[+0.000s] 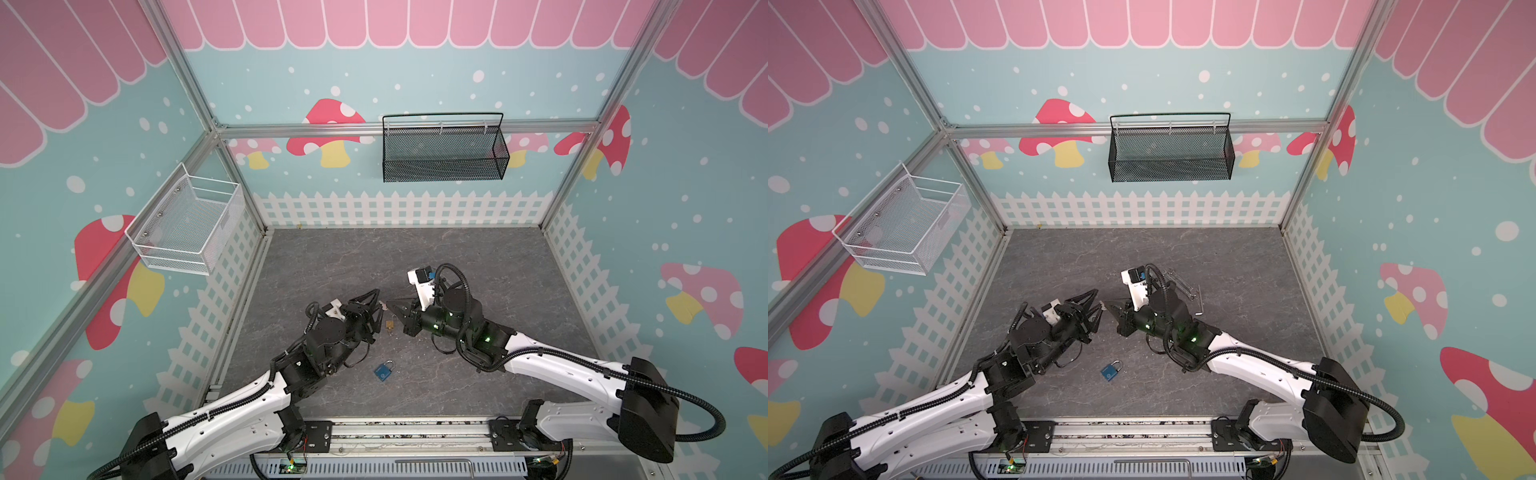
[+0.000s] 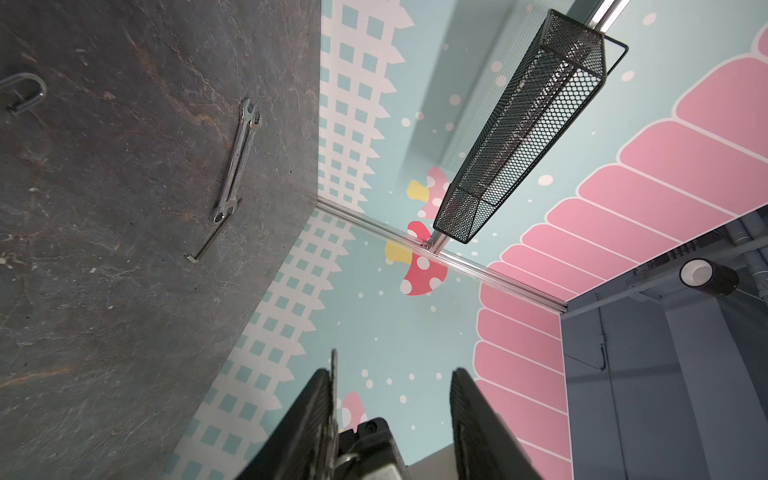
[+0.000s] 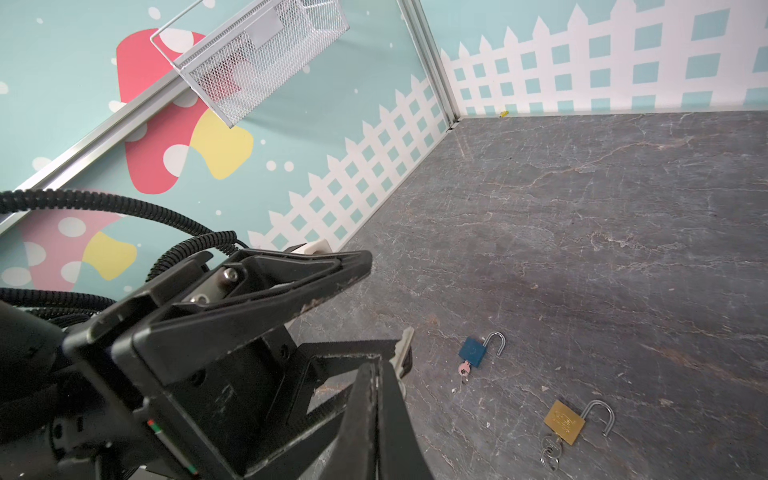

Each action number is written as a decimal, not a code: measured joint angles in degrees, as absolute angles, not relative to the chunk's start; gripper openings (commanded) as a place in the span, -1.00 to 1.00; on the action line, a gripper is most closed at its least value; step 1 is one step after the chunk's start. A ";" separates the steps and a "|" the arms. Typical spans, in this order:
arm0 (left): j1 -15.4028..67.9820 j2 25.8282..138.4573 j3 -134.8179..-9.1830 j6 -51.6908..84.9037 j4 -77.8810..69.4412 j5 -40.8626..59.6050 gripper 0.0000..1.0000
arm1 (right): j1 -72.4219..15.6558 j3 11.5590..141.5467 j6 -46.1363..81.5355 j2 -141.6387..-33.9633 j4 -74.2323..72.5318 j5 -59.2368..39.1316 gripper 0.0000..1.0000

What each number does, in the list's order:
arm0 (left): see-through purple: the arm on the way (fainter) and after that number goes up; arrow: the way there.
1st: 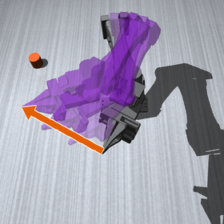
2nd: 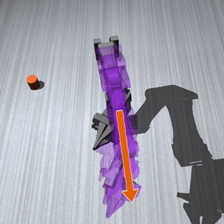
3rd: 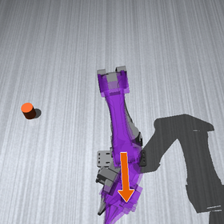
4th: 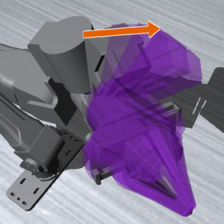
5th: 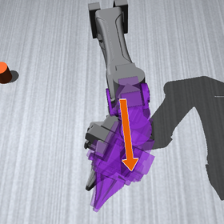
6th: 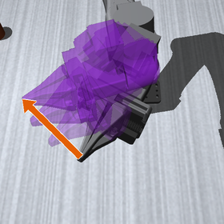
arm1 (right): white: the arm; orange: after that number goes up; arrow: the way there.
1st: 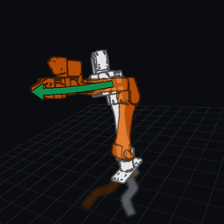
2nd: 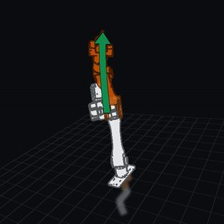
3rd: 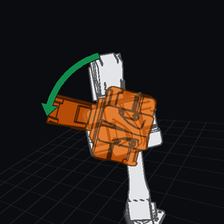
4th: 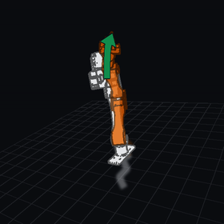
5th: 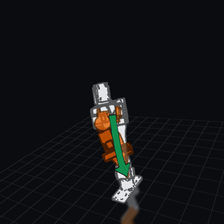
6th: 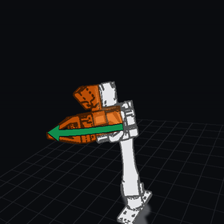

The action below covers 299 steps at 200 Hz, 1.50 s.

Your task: Unlock with the key

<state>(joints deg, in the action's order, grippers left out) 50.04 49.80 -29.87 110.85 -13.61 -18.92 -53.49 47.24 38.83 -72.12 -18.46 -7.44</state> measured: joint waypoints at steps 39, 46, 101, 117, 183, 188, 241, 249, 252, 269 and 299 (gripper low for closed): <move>50.06 49.80 -29.69 110.85 -13.61 -18.94 -0.31 | -53.49 47.40 38.61 -72.14 -18.46 -8.05 -1.00; 50.06 49.80 -29.56 110.85 -13.61 -18.96 -0.34 | -53.49 47.42 38.54 -72.14 -18.46 -8.25 -1.00; 50.06 49.80 -29.47 110.78 -13.52 -19.07 -0.52 | -53.49 47.64 37.71 -72.14 -18.39 -8.80 -1.00; 50.06 49.80 -29.47 110.63 -13.28 -19.07 -0.56 | -53.49 47.88 37.56 -72.14 -18.44 -8.88 -1.00; 50.06 51.05 -29.50 110.39 -12.75 -18.68 -0.69 | -53.49 48.62 36.86 -72.14 -18.41 -9.06 -1.00; 50.06 51.29 -29.50 110.39 -12.78 -18.65 -0.71 | -53.49 48.62 36.84 -72.14 -18.41 -9.08 -1.00; 50.39 51.96 -29.50 110.41 -13.21 -18.63 -0.81 | -53.49 48.62 36.62 -72.14 -18.41 -9.08 -1.00; 50.39 51.94 -29.50 110.41 -13.23 -18.65 -0.82 | -53.49 48.62 36.60 -72.14 -18.41 -9.08 -1.00; 50.39 51.94 -29.50 110.41 -13.28 -18.65 -0.82 | -53.49 48.62 36.60 -72.14 -18.44 -9.08 -1.00; 50.43 51.96 -29.50 110.41 -13.54 -18.65 -0.84 | -53.49 48.62 36.49 -72.14 -18.44 -9.08 -1.00; 50.50 51.92 -29.50 110.43 -13.80 -18.65 -0.92 | -53.49 48.62 36.42 -72.14 -18.41 -9.08 -1.00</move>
